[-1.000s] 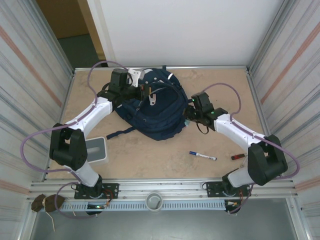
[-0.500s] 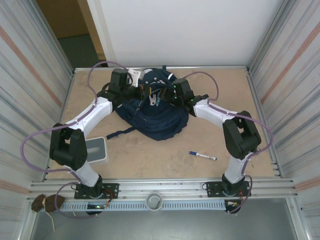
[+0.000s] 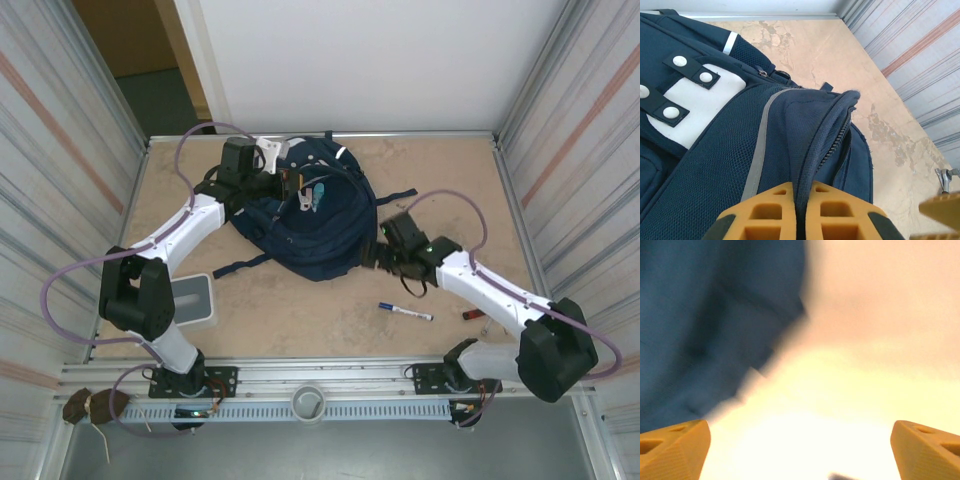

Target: Pack the student bag

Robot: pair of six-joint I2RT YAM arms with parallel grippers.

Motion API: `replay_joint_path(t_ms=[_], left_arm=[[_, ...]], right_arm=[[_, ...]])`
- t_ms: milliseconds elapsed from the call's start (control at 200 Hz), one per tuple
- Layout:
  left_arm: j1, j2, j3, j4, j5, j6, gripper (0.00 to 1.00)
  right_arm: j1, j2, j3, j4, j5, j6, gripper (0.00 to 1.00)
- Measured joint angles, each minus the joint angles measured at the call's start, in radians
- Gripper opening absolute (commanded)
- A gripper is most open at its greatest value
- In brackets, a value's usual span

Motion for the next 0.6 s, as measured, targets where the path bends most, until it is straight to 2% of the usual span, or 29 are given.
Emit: replay_joint_path(t_ms=[65,205,336,601], left_arm=[[0.000,0.000,0.000,0.000,-0.002,0.000,0.00],[0.000,0.000,-0.003,0.001,-0.002,0.000,0.00],[0.000,0.000,-0.011,0.008,-0.002,-0.001,0.00],[0.000,0.000,-0.018,0.013,-0.001,-0.001,0.00]], right_arm=[[0.032,-0.025,-0.063,-0.082,0.000,0.038,1.00],[0.108,-0.116,-0.116,-0.183,-0.004,0.120,0.99],[0.129,-0.166,-0.163,-0.174,-0.037,0.188,0.99],[0.123,-0.161,-0.259,-0.122,-0.079,0.261,0.99]])
